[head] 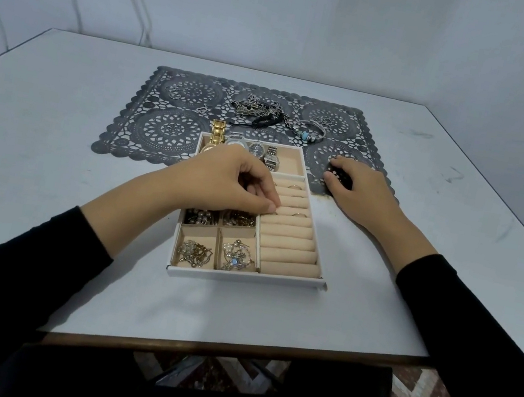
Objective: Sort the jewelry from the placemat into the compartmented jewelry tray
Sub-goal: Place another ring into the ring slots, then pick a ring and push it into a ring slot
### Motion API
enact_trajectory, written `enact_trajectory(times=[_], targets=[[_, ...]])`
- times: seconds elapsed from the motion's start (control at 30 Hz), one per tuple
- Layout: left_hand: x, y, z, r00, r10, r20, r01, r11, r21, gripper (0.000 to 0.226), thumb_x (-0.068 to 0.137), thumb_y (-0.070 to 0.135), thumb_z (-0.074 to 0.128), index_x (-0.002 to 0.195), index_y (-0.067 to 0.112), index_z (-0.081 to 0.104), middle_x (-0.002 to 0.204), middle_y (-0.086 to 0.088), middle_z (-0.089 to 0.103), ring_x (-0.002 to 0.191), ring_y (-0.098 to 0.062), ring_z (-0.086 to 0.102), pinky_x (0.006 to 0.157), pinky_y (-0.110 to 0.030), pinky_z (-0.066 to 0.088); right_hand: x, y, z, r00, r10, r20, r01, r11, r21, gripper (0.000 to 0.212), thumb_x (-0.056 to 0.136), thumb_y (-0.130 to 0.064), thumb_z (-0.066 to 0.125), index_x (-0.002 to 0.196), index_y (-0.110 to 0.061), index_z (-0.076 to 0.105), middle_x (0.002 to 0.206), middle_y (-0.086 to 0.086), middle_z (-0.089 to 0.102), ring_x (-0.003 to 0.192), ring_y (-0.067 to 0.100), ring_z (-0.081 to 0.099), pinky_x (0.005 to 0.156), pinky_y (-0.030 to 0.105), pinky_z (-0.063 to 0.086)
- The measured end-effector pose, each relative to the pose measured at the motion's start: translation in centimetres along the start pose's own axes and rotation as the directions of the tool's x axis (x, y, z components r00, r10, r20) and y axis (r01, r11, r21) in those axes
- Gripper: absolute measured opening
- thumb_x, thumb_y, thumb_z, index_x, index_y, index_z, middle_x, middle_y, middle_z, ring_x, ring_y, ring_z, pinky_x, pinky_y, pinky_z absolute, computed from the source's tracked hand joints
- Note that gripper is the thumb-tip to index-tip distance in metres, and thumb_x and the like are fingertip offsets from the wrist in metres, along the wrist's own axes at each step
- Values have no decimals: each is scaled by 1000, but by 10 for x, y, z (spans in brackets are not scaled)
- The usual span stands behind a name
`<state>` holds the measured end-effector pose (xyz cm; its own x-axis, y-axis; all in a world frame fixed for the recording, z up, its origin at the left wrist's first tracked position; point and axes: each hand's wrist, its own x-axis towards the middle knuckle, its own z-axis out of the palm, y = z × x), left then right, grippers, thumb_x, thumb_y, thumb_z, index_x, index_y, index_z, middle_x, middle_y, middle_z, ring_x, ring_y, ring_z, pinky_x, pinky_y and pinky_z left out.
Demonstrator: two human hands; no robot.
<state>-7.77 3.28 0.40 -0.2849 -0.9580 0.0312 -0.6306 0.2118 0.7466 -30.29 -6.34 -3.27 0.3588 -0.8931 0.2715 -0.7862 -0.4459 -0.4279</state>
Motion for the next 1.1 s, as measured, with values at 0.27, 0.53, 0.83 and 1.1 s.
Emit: enact_trajectory(times=[0.27, 0.53, 0.83, 1.1], targets=[[-2, 0, -6, 994, 64, -85, -70, 995, -70, 9, 80, 22, 79, 89, 19, 78, 74, 8, 72, 67, -1, 61, 62, -10, 46, 6, 6, 3, 998, 55, -8, -54, 997, 58, 34, 95, -30, 56, 126, -16, 60, 124, -1, 62, 114, 14, 52, 78, 10, 27], [17, -50, -55, 806, -111, -582, -10, 980, -200, 10, 87, 22, 72, 96, 21, 72, 84, 5, 69, 74, -6, 61, 68, -16, 49, 30, 9, 7, 991, 41, -130, -28, 995, 98, 28, 93, -26, 59, 116, -10, 65, 112, 4, 66, 99, 15, 56, 85, 19, 37], [44, -123, -95, 713, -82, -696, 270, 949, 164, 21, 89, 28, 69, 106, 17, 71, 102, -2, 68, 89, -14, 57, 86, -27, 42, 86, 25, 18, 977, 146, -155, -135, 988, 81, 31, 95, -19, 54, 123, -9, 63, 122, 9, 63, 114, 23, 55, 99, 27, 37], [75, -144, -116, 754, -53, -654, 293, 919, 264, 23, 89, 27, 68, 108, 13, 73, 95, -6, 63, 88, -17, 55, 80, -27, 38, 127, 40, 23, 976, 165, -139, -154, 984, 88, 30, 93, -20, 59, 121, -10, 64, 120, 10, 63, 110, 24, 57, 100, 30, 39]])
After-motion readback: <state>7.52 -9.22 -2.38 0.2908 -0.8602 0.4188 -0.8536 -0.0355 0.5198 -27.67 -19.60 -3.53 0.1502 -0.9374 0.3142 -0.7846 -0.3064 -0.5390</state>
